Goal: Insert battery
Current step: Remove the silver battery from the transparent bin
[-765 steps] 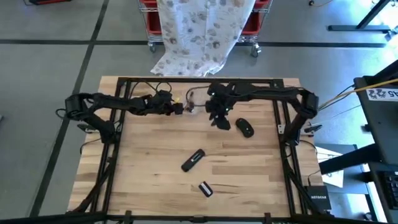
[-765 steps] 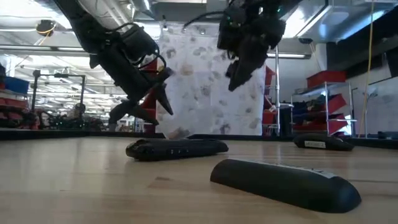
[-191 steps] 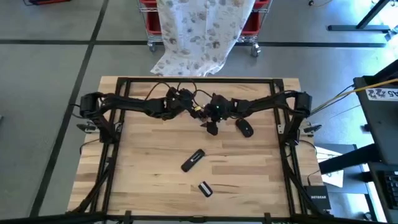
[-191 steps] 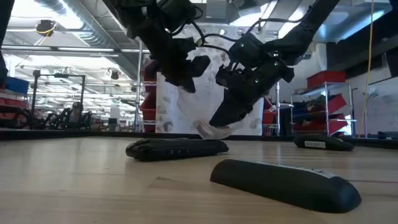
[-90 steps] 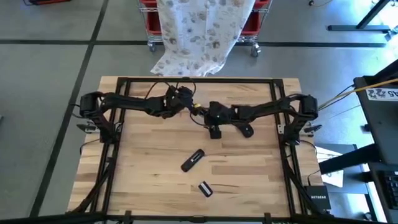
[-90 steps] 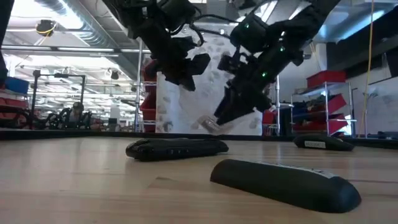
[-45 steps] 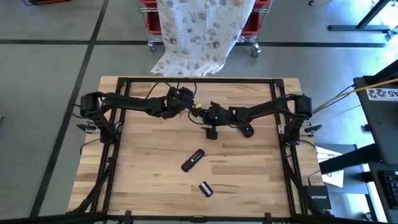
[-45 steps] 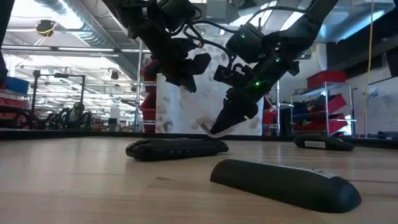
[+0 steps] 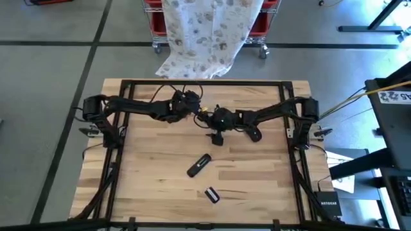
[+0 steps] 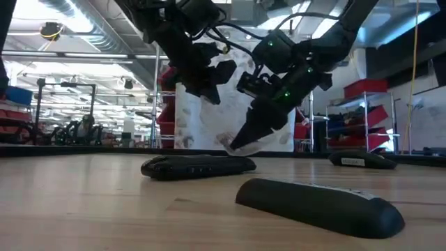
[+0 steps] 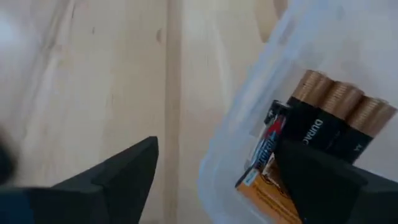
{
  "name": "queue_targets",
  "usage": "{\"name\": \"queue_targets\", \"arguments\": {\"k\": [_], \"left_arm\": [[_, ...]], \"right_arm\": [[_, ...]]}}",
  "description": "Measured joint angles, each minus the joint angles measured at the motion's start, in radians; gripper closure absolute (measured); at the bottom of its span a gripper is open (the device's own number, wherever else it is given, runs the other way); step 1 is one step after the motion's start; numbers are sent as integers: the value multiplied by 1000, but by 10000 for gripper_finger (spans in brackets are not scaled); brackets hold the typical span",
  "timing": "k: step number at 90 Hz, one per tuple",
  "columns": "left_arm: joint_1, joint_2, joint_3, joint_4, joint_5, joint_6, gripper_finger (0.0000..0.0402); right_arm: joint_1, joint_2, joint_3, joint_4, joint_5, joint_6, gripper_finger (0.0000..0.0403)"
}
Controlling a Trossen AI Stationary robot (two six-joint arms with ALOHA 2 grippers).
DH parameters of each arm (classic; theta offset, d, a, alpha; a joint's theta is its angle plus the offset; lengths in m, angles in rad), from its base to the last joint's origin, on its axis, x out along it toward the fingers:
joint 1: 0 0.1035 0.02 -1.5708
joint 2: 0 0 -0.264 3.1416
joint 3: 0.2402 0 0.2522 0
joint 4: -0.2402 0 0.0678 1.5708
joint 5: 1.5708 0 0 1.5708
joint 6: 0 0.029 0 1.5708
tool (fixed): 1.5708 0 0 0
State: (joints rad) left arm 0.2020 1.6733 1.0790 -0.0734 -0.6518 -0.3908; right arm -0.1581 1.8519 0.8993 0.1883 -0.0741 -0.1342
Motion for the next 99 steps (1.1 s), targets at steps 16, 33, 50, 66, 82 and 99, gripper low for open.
{"name": "queue_targets", "arguments": {"k": [16,33,50,66,82,99], "left_arm": [[0,0,0,4,-7,-6,391],[-3,0,0,3,-6,-5,391],[-4,0,0,3,-2,-5,391],[-4,0,0,1,1,-5,390],[-4,0,0,0,2,4,390],[-2,0,0,-32,-15,-10,390]], "right_arm": [[2,0,9,-29,93,4,101],[1,0,22,-25,13,1,106],[0,0,23,-20,-14,1,143],[1,0,23,-20,-14,-1,205],[0,0,24,-26,-4,-2,275],[0,-11,25,-41,10,-1,335]]}}
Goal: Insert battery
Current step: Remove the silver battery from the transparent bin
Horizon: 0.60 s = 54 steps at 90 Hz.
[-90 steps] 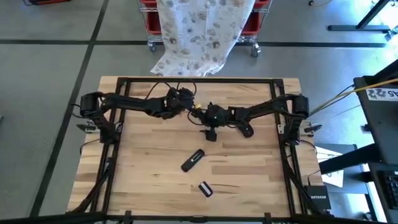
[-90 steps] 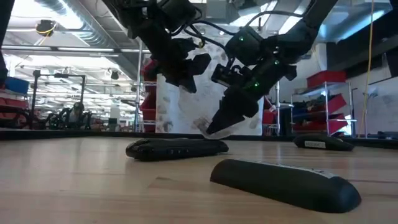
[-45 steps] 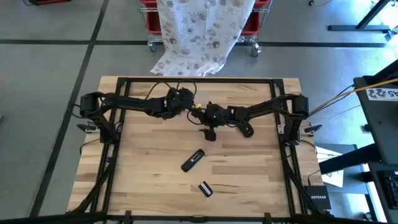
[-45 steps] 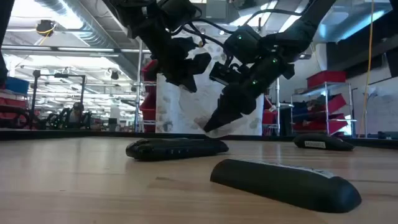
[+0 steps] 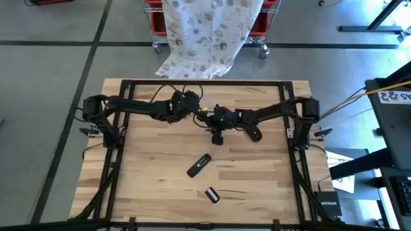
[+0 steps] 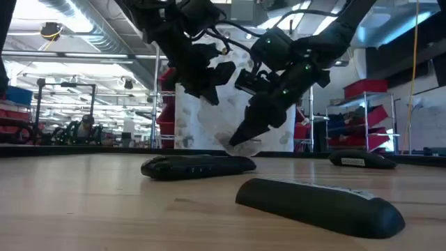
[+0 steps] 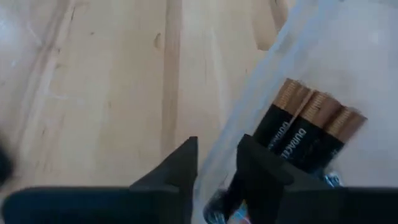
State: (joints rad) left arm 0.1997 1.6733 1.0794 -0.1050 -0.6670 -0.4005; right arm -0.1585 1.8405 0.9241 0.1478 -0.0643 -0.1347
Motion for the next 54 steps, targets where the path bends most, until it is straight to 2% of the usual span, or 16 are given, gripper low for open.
{"name": "queue_targets", "arguments": {"k": [12,54], "left_arm": [[0,0,2,-31,-5,-11,390],[0,-2,4,-46,-31,19,390]], "right_arm": [[0,-23,0,-29,12,-29,347],[2,-207,0,-209,36,-85,343]]}}
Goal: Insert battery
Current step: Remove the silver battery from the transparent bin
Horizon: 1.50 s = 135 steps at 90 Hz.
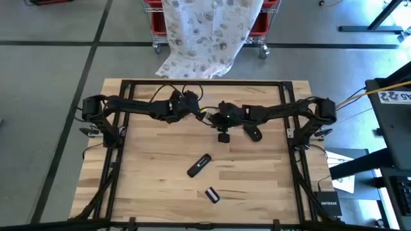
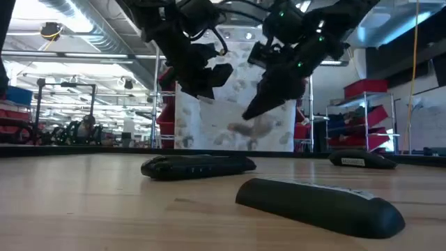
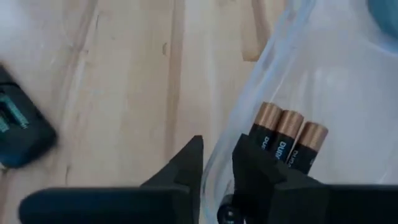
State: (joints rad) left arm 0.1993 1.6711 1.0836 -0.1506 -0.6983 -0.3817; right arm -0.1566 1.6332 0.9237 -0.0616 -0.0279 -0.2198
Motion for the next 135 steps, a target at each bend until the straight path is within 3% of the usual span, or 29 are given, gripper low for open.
{"name": "queue_targets", "arguments": {"k": [14,39,52,68,105,135], "left_arm": [[1,0,-1,-18,-1,13,390],[0,0,-4,-24,5,31,390],[0,0,-4,-22,3,46,390],[0,1,-4,-19,3,45,390],[0,2,-4,-17,8,38,390],[0,2,-4,-16,12,38,390]], "right_arm": [[2,-8,-3,-14,36,-3,302],[-1,8,-2,-7,71,-7,165],[-1,21,-2,-4,23,-34,134],[0,107,-2,41,-29,-49,131],[0,185,-2,133,17,-48,134],[-1,217,-1,151,2,-47,231]]}}
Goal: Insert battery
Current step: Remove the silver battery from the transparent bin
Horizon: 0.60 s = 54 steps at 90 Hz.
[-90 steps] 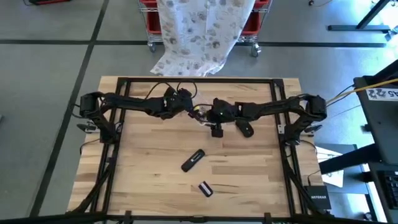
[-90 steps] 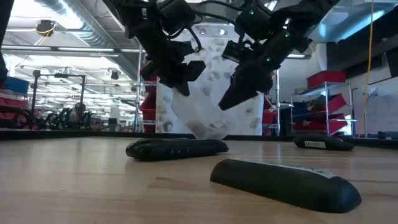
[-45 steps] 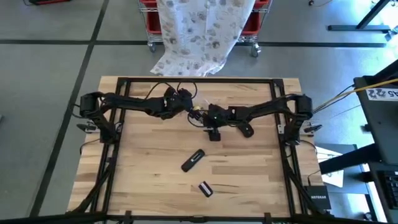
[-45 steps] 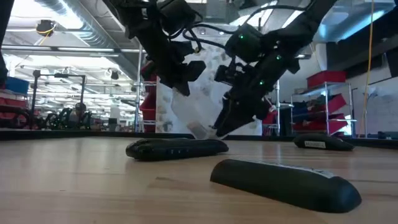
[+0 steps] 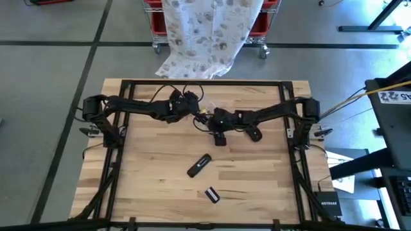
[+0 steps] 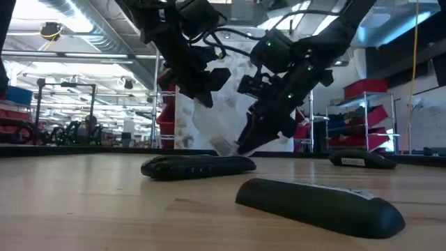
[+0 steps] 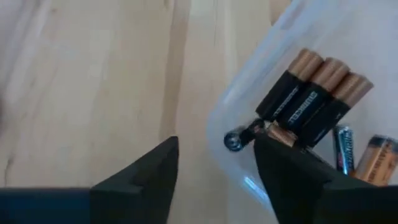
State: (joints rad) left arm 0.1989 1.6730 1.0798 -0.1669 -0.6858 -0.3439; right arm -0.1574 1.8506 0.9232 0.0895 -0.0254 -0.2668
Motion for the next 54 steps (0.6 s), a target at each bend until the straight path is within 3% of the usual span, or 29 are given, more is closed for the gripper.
{"name": "queue_targets", "arguments": {"k": [30,41,54], "left_arm": [[-1,1,0,-2,18,3,390],[-1,1,0,-3,17,3,390],[-1,1,0,0,15,-1,390]], "right_arm": [[0,17,1,38,-13,56,309],[1,17,1,46,-14,82,301],[0,17,1,48,-14,93,259]]}}
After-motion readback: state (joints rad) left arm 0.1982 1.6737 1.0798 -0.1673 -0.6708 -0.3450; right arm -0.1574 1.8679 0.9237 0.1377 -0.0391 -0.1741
